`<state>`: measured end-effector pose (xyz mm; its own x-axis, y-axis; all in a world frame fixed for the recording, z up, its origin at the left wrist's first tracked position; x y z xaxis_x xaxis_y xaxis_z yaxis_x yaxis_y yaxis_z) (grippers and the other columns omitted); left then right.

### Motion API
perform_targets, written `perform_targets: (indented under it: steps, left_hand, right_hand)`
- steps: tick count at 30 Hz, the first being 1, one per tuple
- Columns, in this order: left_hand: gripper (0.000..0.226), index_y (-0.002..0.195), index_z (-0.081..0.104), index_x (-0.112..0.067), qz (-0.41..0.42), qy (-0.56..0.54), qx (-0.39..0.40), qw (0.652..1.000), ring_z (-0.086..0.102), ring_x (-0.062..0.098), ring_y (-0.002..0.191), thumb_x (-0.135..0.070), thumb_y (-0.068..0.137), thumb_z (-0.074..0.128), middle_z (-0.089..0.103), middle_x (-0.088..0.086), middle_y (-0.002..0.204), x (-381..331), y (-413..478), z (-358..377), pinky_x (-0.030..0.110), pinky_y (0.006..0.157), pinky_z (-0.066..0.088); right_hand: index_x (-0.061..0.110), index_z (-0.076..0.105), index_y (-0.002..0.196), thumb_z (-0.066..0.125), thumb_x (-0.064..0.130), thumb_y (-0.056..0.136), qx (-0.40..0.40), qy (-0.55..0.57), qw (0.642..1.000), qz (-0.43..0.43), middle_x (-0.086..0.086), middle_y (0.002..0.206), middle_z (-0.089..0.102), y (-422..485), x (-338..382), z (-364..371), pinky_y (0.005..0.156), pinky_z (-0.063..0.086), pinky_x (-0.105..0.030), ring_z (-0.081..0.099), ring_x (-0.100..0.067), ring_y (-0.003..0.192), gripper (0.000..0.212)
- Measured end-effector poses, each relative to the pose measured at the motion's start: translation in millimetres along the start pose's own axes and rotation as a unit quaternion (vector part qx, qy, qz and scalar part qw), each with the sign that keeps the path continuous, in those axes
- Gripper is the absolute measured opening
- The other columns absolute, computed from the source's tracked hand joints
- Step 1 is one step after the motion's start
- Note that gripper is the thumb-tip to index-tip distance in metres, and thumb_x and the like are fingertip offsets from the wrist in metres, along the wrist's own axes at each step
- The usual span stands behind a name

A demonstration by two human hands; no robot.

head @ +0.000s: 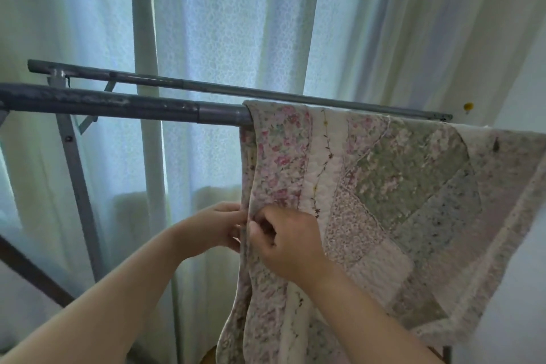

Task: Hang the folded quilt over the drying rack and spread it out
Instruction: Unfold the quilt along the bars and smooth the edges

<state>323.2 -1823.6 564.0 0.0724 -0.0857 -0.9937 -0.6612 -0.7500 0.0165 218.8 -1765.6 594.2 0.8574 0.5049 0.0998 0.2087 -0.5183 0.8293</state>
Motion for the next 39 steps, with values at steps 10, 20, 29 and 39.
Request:
perform_targets:
  steps: [10,20,29,39]
  left_hand:
    - [0.026,0.092,0.069,-0.007,0.122,0.068,-0.214,0.967,0.063,0.010,0.052,-0.025,0.093,0.052,0.069,0.004,0.077,-61,0,-23,0.025,0.055,0.057]
    - [0.023,0.072,0.074,-0.019,0.098,0.090,-0.146,0.980,0.063,0.009,0.060,-0.016,0.088,0.059,0.069,-0.002,0.067,-42,0,-16,0.022,0.059,0.054]
    - [0.031,0.100,0.072,-0.005,0.053,0.079,-0.143,0.985,0.063,0.022,0.080,-0.029,0.080,0.065,0.069,0.012,0.091,-21,0,-26,0.034,0.075,0.055]
    - [0.049,0.055,0.073,-0.032,-0.061,0.191,-0.138,0.970,0.061,0.002,0.056,-0.012,0.094,0.051,0.068,-0.010,0.059,8,-3,-25,0.027,0.067,0.050]
  right_hand:
    - [0.016,0.046,0.043,0.046,0.033,0.069,0.044,-0.065,0.996,0.044,0.002,0.033,0.044,-12,-10,21,0.034,0.027,-0.013,0.039,-0.016,0.024,0.031]
    - [0.015,0.051,0.048,0.046,0.028,0.069,0.013,0.000,1.000,0.005,0.003,0.035,0.044,5,13,15,0.036,0.024,-0.014,0.035,-0.014,0.027,0.025]
    - [0.018,0.051,0.039,0.047,0.044,0.074,0.053,-0.072,0.995,0.053,0.005,0.031,0.045,-13,-6,37,0.032,0.029,-0.013,0.038,-0.012,0.023,0.044]
    - [0.015,0.050,0.042,0.046,0.029,0.070,0.102,0.045,0.994,0.002,0.003,0.033,0.042,-14,6,39,0.038,0.017,-0.014,0.026,-0.010,0.030,0.031]
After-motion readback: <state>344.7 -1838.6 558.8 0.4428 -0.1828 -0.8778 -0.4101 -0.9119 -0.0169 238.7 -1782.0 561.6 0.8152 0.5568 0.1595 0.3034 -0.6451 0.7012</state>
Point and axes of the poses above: each hand's wrist, its own y-axis towards the middle knuckle, its own z-axis out of the palm, x = y × z, the point moved 5 cm from there along y, towards the middle knuckle
